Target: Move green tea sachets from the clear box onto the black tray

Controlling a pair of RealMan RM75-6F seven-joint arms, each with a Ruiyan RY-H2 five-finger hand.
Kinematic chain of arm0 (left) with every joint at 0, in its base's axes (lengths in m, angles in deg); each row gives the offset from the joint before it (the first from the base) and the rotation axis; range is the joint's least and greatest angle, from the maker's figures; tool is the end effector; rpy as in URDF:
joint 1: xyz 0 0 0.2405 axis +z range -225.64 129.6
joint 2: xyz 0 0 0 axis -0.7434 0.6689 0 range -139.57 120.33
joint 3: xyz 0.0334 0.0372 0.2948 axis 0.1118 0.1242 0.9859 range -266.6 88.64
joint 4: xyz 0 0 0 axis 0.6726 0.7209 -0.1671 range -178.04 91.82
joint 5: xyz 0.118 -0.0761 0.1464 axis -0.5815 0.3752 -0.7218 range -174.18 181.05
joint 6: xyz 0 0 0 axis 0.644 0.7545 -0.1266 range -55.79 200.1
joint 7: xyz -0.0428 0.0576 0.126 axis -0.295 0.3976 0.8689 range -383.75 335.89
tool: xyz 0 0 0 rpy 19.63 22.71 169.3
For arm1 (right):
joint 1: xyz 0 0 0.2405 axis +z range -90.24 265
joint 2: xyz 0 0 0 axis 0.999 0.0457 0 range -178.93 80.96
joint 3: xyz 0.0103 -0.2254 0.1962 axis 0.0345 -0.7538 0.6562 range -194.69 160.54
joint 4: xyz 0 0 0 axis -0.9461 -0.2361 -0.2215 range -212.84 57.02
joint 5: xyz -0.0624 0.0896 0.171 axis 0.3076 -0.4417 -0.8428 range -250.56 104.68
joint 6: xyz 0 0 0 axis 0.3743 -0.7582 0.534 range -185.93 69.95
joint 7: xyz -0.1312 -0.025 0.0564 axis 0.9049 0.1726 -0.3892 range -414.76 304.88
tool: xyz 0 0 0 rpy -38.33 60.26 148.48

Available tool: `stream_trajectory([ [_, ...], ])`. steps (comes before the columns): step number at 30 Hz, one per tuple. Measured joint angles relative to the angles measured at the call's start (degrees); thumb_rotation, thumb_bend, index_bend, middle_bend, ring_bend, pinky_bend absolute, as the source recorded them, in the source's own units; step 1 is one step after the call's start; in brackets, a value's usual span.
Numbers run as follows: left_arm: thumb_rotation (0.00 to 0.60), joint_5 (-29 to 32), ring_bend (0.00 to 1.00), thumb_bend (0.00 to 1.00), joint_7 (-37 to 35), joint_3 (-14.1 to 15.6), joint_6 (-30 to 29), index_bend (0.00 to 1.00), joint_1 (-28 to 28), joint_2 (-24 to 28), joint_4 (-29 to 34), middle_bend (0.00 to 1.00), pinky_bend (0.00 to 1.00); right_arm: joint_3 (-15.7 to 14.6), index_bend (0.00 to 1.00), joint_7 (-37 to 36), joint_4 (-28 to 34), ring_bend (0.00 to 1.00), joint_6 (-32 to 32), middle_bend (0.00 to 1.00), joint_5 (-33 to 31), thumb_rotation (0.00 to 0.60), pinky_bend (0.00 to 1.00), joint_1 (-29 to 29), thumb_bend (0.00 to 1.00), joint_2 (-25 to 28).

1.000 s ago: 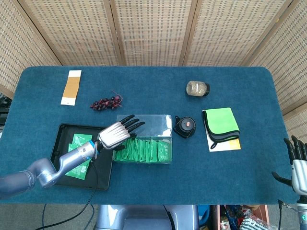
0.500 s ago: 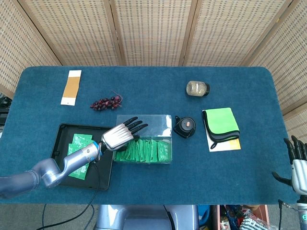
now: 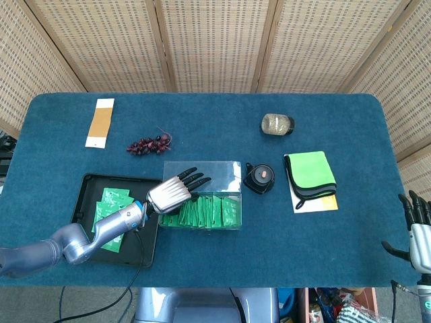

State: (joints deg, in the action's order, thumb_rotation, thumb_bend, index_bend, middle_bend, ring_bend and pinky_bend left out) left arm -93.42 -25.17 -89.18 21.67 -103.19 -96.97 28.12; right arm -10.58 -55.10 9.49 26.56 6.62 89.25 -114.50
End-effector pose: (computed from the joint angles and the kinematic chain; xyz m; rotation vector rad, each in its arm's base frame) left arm -0.1330 0.3874 -0.0249 -2.4119 -0.4083 -0.9529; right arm -0.3812 -0.1779 0.1993 1.2345 -0.8949 0.8083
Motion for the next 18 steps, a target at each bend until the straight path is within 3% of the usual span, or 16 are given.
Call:
stream_trajectory([
  [9, 0.600, 0.49, 0.00, 0.28, 0.09, 0.41, 0.37, 0.49, -0.20, -0.58, -0.36, 0.00, 0.00, -0.07, 0.00, -0.20, -0.05, 0.00, -0.23, 0.00, 0.01, 0.600, 0.00, 0.08, 0.00, 0.03],
  [18, 0.600, 0.95, 0.00, 0.42, 0.27, 0.19, 0.29, 0.50, -0.53, -1.78, -0.78, 0.00, 0.00, -0.05, 0.00, -0.17, -0.11, 0.00, -0.26, 0.00, -0.08, 0.600, 0.00, 0.10, 0.00, 0.02],
])
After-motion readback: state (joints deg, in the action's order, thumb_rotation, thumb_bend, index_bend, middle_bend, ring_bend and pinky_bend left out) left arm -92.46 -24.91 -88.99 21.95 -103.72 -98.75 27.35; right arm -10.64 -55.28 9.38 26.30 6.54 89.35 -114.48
